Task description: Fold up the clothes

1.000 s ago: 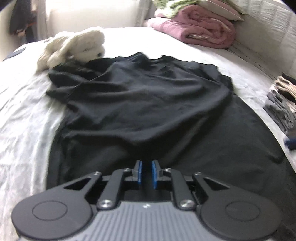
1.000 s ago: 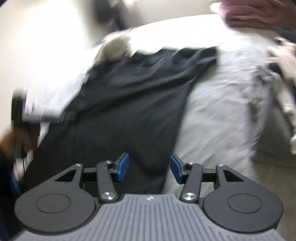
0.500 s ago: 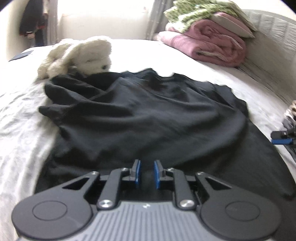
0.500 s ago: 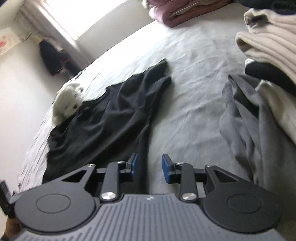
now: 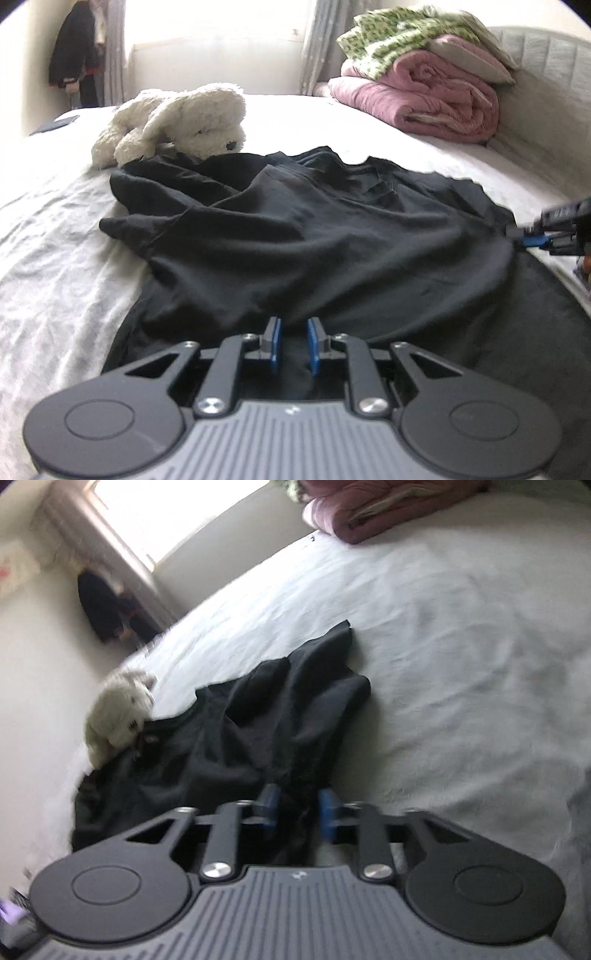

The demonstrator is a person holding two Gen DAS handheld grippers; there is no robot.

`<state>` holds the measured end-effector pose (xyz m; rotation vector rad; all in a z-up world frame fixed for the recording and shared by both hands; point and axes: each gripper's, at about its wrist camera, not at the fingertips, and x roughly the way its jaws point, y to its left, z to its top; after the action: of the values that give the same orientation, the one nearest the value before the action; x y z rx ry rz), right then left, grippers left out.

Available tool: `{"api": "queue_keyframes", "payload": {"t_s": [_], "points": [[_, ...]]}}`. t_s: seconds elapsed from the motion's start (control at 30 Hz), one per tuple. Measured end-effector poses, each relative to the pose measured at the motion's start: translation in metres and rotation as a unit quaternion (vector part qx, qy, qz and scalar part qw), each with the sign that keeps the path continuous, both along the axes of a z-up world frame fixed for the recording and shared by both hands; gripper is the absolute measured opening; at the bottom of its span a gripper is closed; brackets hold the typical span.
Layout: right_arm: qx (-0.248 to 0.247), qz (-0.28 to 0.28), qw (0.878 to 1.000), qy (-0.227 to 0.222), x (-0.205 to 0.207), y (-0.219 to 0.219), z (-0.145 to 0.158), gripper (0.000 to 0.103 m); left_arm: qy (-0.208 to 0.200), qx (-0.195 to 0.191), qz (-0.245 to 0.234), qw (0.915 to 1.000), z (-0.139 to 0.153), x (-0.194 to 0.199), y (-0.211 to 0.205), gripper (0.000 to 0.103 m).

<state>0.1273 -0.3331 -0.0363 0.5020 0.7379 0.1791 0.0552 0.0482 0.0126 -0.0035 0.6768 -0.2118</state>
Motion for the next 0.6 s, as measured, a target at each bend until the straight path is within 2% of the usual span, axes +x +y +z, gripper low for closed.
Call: {"api": "queue_keyframes", "payload": {"t_s": [0.1,0.17,0.37,0.53,0.57,0.6], "points": [[-0.033,-0.002,0.999,-0.007,0.0,0.001,0.011,0.006,-0.005,0.002,0.004,1.0,-0.001,-0.002,-0.002,0.017],[-0.078,0.007,0.997,-0.019,-0.002,0.009,0.021,0.004,-0.012,0.016,0.007,0.9998,-0.001,-0.004,-0.006,0.017],[-0.169,0.037,0.985,0.001,0.014,0.026,0.023,0.003,-0.02,0.021,0.011,0.9995,-0.004,-0.006,-0.005,0.017],[-0.181,0.047,0.982,0.02,0.021,0.026,0.01,0.004,-0.026,0.035,0.01,0.999,-0.004,-0.007,-0.009,0.017],[-0.176,0.048,0.983,0.021,0.018,0.026,0.011,0.007,-0.026,0.034,0.01,0.999,-0.004,-0.007,-0.009,0.017],[-0.163,0.047,0.985,0.024,0.014,0.024,0.014,0.016,-0.026,0.034,0.01,0.9991,-0.004,-0.007,-0.009,0.017]]}}
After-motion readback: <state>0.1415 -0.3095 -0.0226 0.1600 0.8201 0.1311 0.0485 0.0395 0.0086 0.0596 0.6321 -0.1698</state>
